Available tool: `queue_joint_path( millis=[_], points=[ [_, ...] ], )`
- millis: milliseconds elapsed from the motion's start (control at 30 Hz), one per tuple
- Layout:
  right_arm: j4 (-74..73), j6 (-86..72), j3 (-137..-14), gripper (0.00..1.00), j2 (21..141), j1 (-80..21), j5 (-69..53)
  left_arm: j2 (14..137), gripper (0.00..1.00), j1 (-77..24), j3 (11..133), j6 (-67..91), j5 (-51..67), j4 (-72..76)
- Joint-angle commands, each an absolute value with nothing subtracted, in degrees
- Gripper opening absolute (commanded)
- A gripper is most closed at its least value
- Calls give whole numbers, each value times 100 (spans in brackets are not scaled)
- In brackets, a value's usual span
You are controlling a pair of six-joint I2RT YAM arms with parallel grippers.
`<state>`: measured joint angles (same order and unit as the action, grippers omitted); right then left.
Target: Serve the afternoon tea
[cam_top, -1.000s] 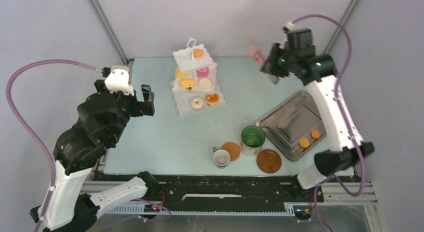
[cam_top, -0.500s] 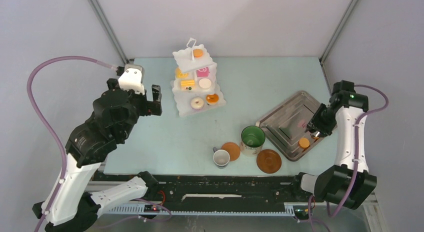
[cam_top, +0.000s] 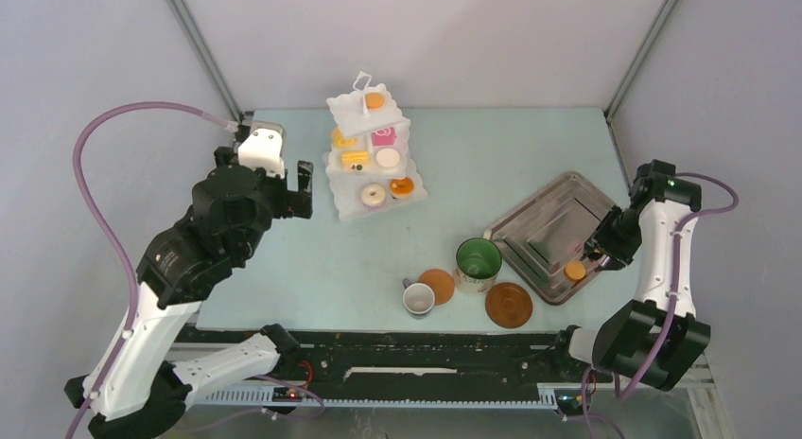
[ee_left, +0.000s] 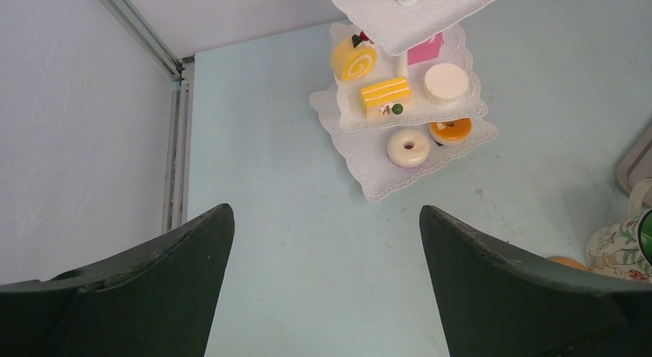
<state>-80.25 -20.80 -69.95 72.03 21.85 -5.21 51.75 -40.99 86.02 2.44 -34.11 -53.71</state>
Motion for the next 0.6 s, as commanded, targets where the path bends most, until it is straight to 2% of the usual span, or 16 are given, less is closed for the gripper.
queue_joint_path(
  millis=[0, 567],
  points=[
    [-7982, -2011, -6950, 40, 7370, 2215, -471, 5168, 98, -4113, 8596, 97, -3498, -5095],
    [-7839, -2016, -6753, 41, 7745, 2064, -543, 5233, 98, -4096, 8534, 81, -3472, -5076]
  ],
)
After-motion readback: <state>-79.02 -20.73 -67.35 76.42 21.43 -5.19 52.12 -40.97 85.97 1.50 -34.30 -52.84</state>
